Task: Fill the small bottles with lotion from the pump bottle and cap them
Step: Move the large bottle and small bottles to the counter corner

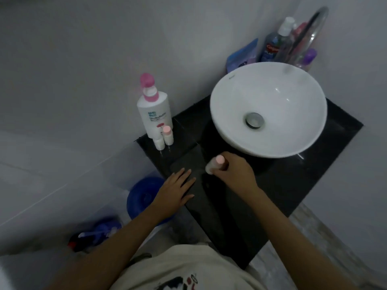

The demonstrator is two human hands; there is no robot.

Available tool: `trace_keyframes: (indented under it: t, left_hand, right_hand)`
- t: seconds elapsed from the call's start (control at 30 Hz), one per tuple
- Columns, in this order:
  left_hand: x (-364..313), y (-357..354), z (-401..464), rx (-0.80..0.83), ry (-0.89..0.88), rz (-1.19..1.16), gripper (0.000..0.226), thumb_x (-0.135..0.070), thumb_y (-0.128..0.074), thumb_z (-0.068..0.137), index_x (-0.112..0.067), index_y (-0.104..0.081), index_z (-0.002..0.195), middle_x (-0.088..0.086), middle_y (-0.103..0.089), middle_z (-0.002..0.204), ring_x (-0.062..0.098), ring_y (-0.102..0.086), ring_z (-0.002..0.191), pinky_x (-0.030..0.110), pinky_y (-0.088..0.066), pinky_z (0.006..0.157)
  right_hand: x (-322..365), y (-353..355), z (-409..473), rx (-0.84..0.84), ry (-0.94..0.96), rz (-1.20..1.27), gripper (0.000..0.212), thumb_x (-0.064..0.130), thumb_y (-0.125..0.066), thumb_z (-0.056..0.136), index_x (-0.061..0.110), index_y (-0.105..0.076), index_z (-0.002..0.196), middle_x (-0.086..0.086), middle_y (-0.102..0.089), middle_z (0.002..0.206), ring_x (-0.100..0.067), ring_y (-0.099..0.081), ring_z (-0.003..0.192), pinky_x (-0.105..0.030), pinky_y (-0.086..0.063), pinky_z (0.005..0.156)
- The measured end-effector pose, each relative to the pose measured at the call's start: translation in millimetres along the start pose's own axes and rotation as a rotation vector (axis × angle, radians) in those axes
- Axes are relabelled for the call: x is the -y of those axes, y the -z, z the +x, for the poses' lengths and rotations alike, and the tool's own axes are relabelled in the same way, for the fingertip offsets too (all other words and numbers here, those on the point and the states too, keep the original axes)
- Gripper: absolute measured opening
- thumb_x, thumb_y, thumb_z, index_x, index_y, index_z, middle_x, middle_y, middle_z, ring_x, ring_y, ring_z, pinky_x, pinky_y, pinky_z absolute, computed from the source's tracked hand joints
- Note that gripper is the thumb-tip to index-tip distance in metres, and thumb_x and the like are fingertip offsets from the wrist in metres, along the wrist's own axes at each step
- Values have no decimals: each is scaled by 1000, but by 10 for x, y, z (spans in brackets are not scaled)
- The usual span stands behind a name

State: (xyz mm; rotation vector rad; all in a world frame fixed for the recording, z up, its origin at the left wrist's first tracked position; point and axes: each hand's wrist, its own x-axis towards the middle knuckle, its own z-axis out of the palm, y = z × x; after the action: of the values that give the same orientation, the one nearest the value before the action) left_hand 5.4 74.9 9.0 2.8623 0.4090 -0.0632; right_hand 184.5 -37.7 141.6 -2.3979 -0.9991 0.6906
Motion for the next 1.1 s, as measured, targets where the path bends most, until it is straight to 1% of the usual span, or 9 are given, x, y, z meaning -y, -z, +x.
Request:
trace_keyframes:
  t: [0.13, 0.37, 0.5, 0.63, 0.77, 0.87, 0.93, 1.03, 1.1]
  left_hand:
    - [11, -44, 9, -13, 13, -20, 53, -48, -39, 89, -19, -52, 132, 10, -51, 142, 30, -47, 132, 47, -40, 104]
    - [22, -143, -4, -36, 23, -48, 54, -49, -43, 90, -22, -45, 136, 7, -45, 147, 27, -40, 137, 45, -30, 110]
    - [12, -149, -3, -57, 30, -62, 54, -48, -43, 90, -22, -44, 136, 7, -45, 147, 27, -39, 137, 44, -29, 111]
    - [-1, -148, -12, -68, 41, -64, 54, -47, -43, 90, -23, -42, 138, 6, -42, 149, 26, -35, 140, 43, -24, 112]
    - [8, -145, -8, -39, 46, -54, 55, -47, -46, 90, -23, -40, 139, 5, -40, 150, 26, -32, 141, 43, -24, 113]
    - [21, -124, 10, -24, 36, -30, 55, -48, -46, 89, -22, -43, 138, 6, -41, 149, 27, -33, 141, 42, -23, 113]
    - [28, -98, 22, -15, 32, -24, 55, -48, -46, 88, -21, -46, 136, 7, -42, 148, 28, -35, 140, 44, -27, 112]
    - [11, -55, 36, -10, 8, -29, 54, -47, -47, 86, -18, -51, 132, 10, -48, 143, 31, -40, 136, 48, -39, 109]
    - [-30, -54, 41, -20, -37, -30, 54, -48, -45, 87, -16, -54, 129, 11, -51, 141, 32, -44, 133, 48, -42, 106]
  right_hand:
    - [451, -106, 607, 51, 175, -53, 26, 33, -62, 85, 11, -60, 97, -7, -69, 95, -23, -63, 87, -31, -45, 75]
    - [785, -379, 1438, 126, 123, 14, 27, 23, -65, 77, 6, -60, 98, -13, -66, 102, -30, -63, 92, -40, -53, 83]
    - [811, -493, 1566, 198, 150, -102, 18, 18, -64, 78, 9, -60, 92, -13, -66, 100, -31, -61, 91, -33, -48, 75]
    - [782, -571, 1609, 235, 141, -22, 9, 14, -64, 79, 14, -55, 81, -13, -66, 97, -29, -62, 89, -30, -46, 73]
    - [719, -546, 1591, 230, 158, 29, 33, 14, -68, 76, 10, -59, 108, -13, -65, 107, -28, -62, 98, -42, -52, 89]
    - [671, -437, 1375, 234, 130, 39, 42, 20, -66, 83, 7, -53, 121, -13, -63, 103, -25, -60, 95, -40, -51, 90]
    - [547, -382, 1124, 233, 100, 73, 49, 23, -65, 86, 8, -50, 129, -15, -62, 111, -24, -59, 101, -38, -49, 95]
    - [166, -342, 599, 116, 111, 103, 49, 30, -66, 85, 13, -53, 128, -8, -63, 106, -14, -57, 91, -37, -50, 92]
    - [-160, -362, 174, 5, 75, 61, 48, 36, -63, 86, 14, -54, 128, -7, -61, 114, -15, -55, 97, -34, -50, 90]
